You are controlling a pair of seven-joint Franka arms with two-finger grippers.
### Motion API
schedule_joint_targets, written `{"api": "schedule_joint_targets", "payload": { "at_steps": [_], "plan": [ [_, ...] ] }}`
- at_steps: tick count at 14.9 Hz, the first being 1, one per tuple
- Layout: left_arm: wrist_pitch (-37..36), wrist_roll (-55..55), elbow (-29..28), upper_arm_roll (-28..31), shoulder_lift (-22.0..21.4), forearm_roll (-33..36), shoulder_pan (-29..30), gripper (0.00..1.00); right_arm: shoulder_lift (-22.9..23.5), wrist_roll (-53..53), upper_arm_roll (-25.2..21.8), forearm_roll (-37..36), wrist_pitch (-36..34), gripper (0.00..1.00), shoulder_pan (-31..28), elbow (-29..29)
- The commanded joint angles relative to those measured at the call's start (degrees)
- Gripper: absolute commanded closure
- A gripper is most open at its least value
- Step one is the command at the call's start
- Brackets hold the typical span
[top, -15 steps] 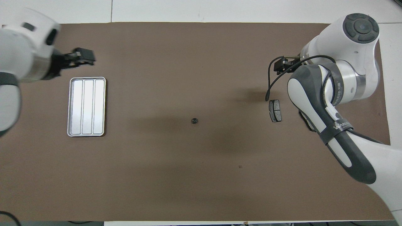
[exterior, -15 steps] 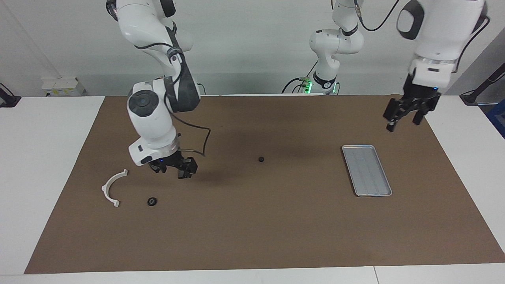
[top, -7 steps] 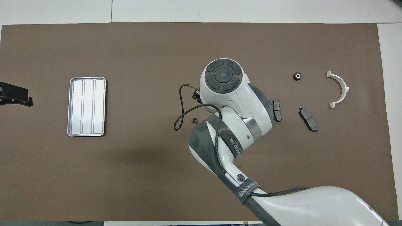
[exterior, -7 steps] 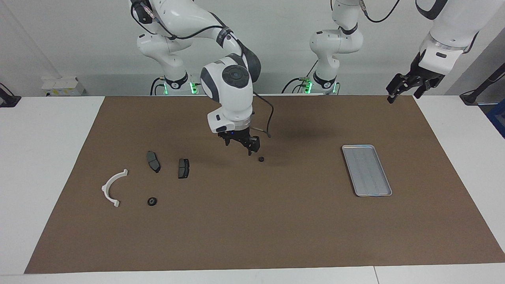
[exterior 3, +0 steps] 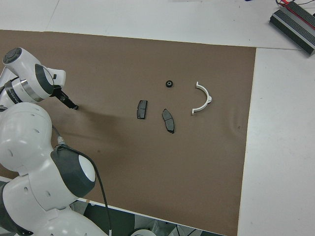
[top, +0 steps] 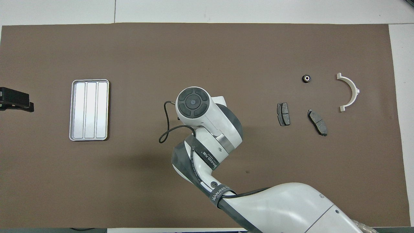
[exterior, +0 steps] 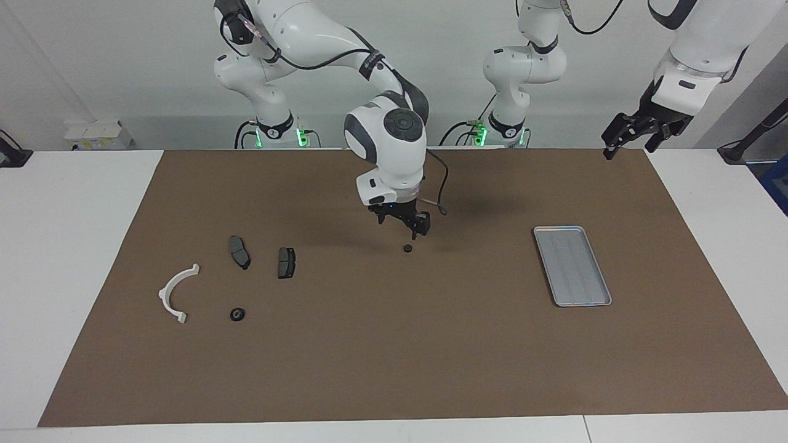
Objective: Place bearing gear from tray to pile
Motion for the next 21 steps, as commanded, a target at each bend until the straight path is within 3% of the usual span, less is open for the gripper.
{"api": "schedule_joint_targets", "payload": {
  "at_steps": [1,8,12,15,16,18,19,21],
  "plan": [
    [-2.25,0.71,0.26,0.93,-0.19,-0.48,-1.66,0.00,2.78,0.99,-0.19,-1.41,4.09,0.00,-0.22,0.34],
    [-1.99,5.00,-1.23,0.94,-1.77,-0.40,-0.87,0.00,3.50,0.72,-0.28,-2.64,6.55,0.00,-1.19,-2.55],
    [-0.41,5.28,-2.37,0.94,-2.12,-0.39,-0.87,0.00,3.15,0.64,-0.19,-2.64,6.39,0.06,-1.01,-3.36],
    [-0.41,5.28,-2.64,0.85,-2.21,-0.48,-0.87,0.00,3.15,0.55,-0.19,-2.56,4.38,0.33,-1.01,-2.83],
    [-0.41,5.19,-2.81,0.76,-2.30,-0.40,-0.96,0.00,3.06,0.55,-0.19,-2.38,4.02,0.52,-1.10,-2.65],
    [-0.41,5.19,-2.81,0.76,-2.47,-0.39,-1.31,0.00,3.14,0.46,-0.19,-2.29,4.10,0.79,-1.10,-2.56],
    [-0.32,5.01,-2.90,0.67,-2.47,-0.39,-1.57,0.00,3.06,0.37,-0.19,-2.12,4.02,0.99,-1.10,-2.48],
    [-0.06,5.10,-2.81,0.41,-2.47,-0.39,-1.66,0.00,3.14,0.20,-0.19,-2.12,4.10,1.00,-1.19,-2.48]
  ]
}}
